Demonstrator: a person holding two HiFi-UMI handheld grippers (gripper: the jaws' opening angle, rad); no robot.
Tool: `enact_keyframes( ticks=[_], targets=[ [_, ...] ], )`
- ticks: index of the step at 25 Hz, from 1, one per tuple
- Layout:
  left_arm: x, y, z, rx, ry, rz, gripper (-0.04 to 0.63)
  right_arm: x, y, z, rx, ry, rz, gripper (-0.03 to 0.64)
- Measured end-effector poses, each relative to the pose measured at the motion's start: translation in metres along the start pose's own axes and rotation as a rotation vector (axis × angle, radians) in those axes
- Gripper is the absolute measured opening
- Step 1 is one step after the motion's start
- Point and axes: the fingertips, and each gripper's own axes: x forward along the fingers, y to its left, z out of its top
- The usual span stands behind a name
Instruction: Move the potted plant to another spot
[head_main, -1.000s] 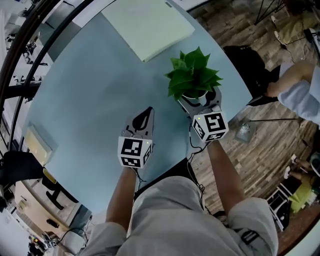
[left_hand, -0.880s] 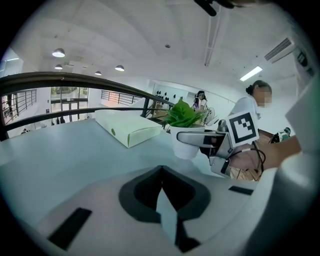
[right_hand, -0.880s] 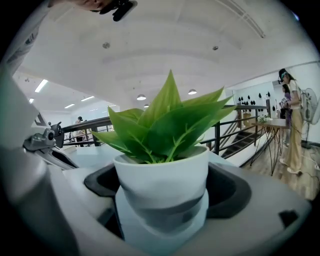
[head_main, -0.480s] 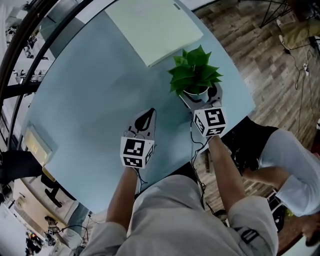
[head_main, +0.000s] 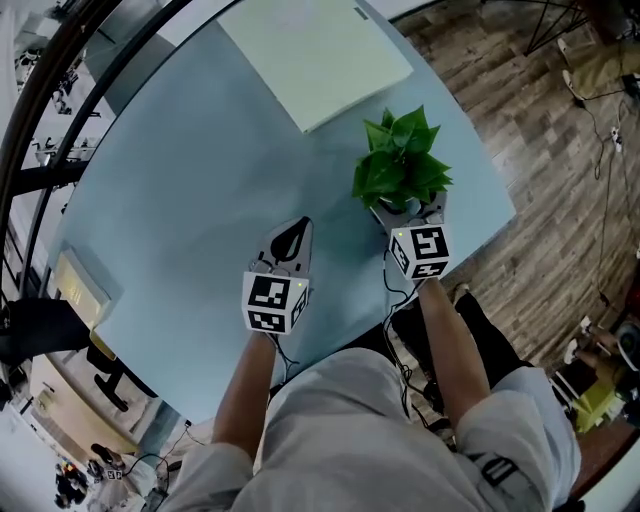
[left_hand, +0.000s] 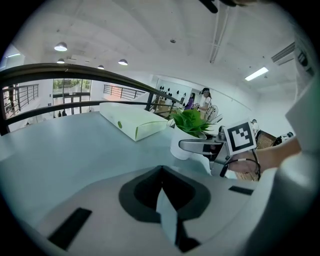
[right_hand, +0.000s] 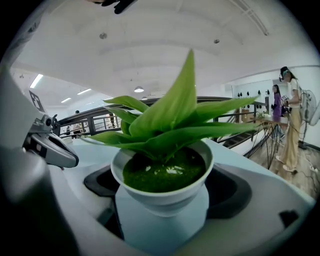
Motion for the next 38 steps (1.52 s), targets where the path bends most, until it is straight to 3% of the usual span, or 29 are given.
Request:
enact_keyframes(
  ticks=[7,12,19,21,22,24,26,38],
  targets=[
    [-0.002,-0.007,-0.003,-0.023,0.020,-0.012,0.011,-0.003,0.008,-0.026,0.019,0.077,0.003,0.520],
    [-0.005,-0.010,-0.008,-0.067,0.024,-0.018,0.011,-0.023,0.015,-0.049,0.105,0.123,0.013,0.520],
    [-0.033,-0.021,-0.014,-0.107,0.023,-0.008,0.011,-0.066,0.034,-0.072,0.117,0.200,0.033,0.502],
    [-0.040,-0.024,-0.017,-0.115,0.020,-0.006,0.011,-0.075,0.041,-0.073,0.112,0.208,0.025,0.430],
    [-0.044,-0.025,-0.019,-0.113,0.020,-0.004,0.011,-0.080,0.044,-0.072,0.101,0.204,0.011,0.362],
    [-0.051,-0.028,-0.024,-0.105,0.024,-0.002,0.011,-0.090,0.050,-0.070,0.079,0.187,-0.027,0.146],
    [-0.055,-0.029,-0.028,-0.105,0.025,-0.002,0.011,-0.093,0.059,-0.067,0.058,0.178,-0.041,0.005],
    [-0.106,-0.010,-0.050,-0.159,-0.028,0.065,0.011,-0.111,0.146,-0.049,-0.075,0.181,0.105,0.003]
  ],
)
